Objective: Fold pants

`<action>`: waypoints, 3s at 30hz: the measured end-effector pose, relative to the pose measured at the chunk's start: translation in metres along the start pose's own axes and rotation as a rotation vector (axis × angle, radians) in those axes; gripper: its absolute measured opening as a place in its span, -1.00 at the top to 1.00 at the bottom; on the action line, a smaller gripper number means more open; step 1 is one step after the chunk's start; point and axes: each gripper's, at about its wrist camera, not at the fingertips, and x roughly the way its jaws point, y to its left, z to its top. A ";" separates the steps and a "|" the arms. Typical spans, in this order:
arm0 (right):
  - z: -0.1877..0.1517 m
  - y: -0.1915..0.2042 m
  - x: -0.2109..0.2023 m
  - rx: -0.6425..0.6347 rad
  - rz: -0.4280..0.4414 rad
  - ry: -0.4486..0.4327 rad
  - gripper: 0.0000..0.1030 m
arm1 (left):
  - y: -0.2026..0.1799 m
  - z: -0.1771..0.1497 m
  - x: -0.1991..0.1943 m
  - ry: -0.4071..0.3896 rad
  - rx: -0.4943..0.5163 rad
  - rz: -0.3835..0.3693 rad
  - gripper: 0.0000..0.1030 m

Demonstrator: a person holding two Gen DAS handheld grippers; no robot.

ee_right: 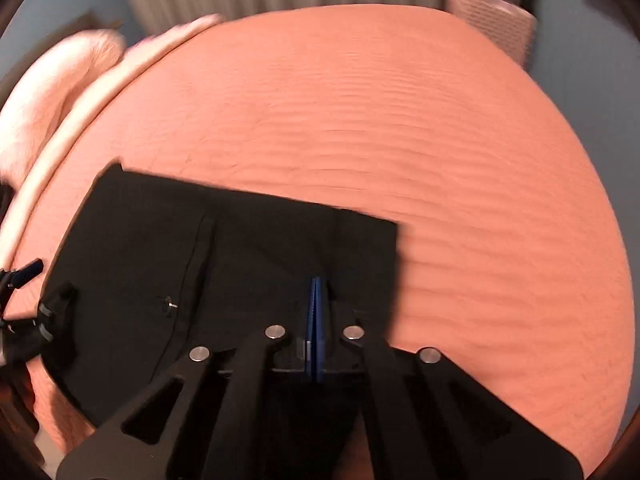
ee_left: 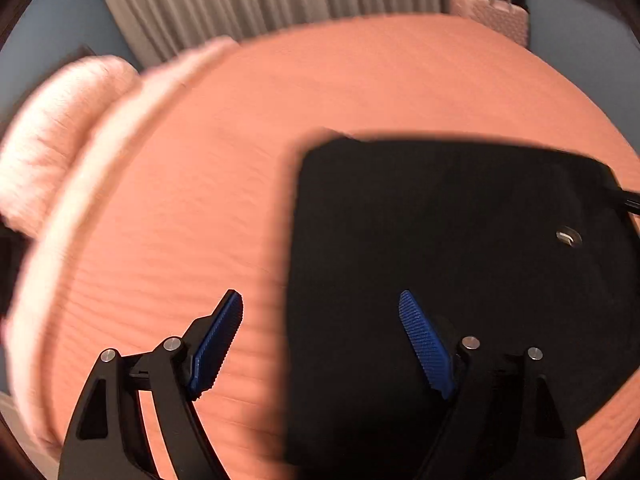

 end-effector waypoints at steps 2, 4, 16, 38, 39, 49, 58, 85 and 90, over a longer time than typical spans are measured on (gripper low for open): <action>0.010 0.020 -0.019 -0.061 0.012 -0.071 0.87 | 0.006 0.033 -0.004 -0.027 -0.032 -0.105 -0.52; 0.027 0.044 -0.016 -0.065 0.125 -0.079 0.87 | 0.000 0.067 0.003 -0.035 -0.078 -0.244 -0.63; -0.025 0.029 -0.038 -0.061 0.123 -0.069 0.87 | 0.012 0.057 0.036 -0.013 -0.047 -0.058 -0.66; -0.133 0.095 -0.210 -0.033 -0.120 -0.284 -0.31 | -0.032 -0.087 -0.180 0.037 -0.154 -0.110 -0.70; -0.132 0.089 -0.221 -0.027 -0.114 -0.282 -0.46 | -0.031 -0.087 -0.179 0.039 -0.150 -0.106 -0.70; -0.149 0.084 -0.243 0.044 -0.118 -0.290 -0.76 | -0.052 -0.091 -0.195 0.017 -0.082 -0.068 -0.70; -0.153 0.082 -0.245 0.049 -0.124 -0.277 -0.76 | -0.047 -0.093 -0.200 0.027 -0.105 -0.097 -0.70; -0.161 0.093 -0.225 0.019 -0.133 -0.223 -0.76 | -0.033 -0.104 -0.186 0.065 -0.135 -0.079 -0.70; -0.161 0.092 -0.223 0.021 -0.139 -0.222 -0.77 | -0.032 -0.104 -0.185 0.064 -0.134 -0.081 -0.70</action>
